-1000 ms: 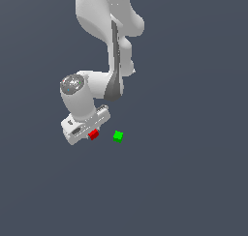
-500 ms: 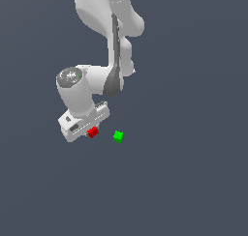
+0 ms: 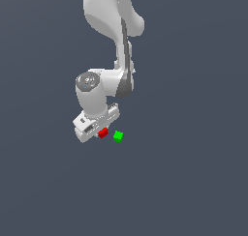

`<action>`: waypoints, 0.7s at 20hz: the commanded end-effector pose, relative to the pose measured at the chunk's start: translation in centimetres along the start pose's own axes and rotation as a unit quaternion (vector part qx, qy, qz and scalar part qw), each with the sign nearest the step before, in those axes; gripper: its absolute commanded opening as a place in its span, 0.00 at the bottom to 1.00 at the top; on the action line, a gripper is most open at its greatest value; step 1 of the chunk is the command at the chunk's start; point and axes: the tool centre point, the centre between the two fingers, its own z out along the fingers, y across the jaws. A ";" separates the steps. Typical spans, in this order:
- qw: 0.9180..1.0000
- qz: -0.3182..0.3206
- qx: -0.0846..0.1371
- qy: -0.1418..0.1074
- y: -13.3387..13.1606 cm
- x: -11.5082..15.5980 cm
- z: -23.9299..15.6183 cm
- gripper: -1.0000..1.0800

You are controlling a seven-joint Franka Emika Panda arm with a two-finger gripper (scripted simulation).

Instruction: Stack the red cube on top of the green cube.

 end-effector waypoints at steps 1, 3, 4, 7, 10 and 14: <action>1.000 -0.001 0.000 0.000 -1.9 1.2 1.0 0.00; 1.000 -0.001 0.000 0.000 -3.2 2.1 1.8 0.00; 1.000 -0.001 0.000 0.000 -3.8 2.5 2.1 0.00; 1.000 -0.001 0.000 0.000 -5.2 3.4 3.0 0.00; 1.000 -0.001 0.000 0.000 -6.0 4.0 3.4 0.00; 1.000 -0.001 0.000 0.000 -6.1 4.2 3.6 0.00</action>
